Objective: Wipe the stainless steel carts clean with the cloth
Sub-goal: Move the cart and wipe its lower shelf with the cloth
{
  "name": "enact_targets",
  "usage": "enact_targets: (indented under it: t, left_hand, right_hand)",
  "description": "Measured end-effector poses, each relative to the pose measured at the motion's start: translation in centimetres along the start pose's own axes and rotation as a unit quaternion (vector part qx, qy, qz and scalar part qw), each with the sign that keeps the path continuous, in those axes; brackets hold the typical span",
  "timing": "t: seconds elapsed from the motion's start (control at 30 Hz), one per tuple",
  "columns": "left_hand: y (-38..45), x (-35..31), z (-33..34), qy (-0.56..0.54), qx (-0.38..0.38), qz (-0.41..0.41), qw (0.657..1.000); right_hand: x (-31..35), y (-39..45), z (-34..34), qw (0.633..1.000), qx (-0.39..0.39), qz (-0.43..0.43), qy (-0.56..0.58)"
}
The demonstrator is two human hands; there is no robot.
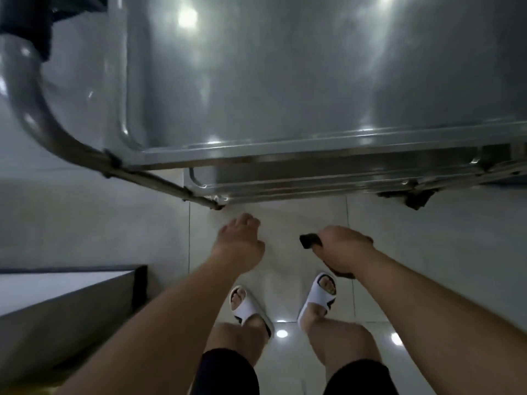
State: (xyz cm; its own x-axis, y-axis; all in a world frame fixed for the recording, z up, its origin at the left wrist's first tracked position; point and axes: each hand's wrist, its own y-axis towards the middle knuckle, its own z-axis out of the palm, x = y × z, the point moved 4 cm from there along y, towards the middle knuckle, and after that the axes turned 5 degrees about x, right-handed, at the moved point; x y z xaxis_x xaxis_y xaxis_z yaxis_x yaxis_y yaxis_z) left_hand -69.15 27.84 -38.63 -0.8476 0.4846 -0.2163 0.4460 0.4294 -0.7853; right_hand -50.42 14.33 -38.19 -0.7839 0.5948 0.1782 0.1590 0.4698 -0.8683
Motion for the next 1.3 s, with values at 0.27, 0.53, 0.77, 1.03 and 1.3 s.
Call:
enact_targets:
  t: [0.27, 0.53, 0.77, 1.03, 1.3]
  left_hand:
    - [-18.2, 5.1, -1.3, -0.059, 0.046, -0.044, 0.996]
    - [-31.1, 12.1, -7.9, -0.168, -0.016, -0.066, 0.983]
    - [-35.8, 19.0, -14.4, -0.167, -0.132, -0.141, 0.967]
    - [-36.1, 25.3, -21.1, -0.199, -0.166, -0.241, 0.935]
    - [-34.9, 29.7, -28.1, -0.192, -0.193, -0.265, 0.925]
  right_hand:
    - [11.1, -13.5, -1.3, 0.998, 0.052, 0.004, -0.044]
    - [25.3, -21.5, -5.9, 0.992, 0.022, -0.074, -0.098]
    - [38.1, -24.2, -12.0, 0.974, -0.030, -0.199, -0.108]
    - [49.2, -22.0, -18.6, 0.939, -0.024, -0.308, -0.150]
    - [55.3, -16.9, -24.9, 0.934, -0.022, -0.297, -0.195]
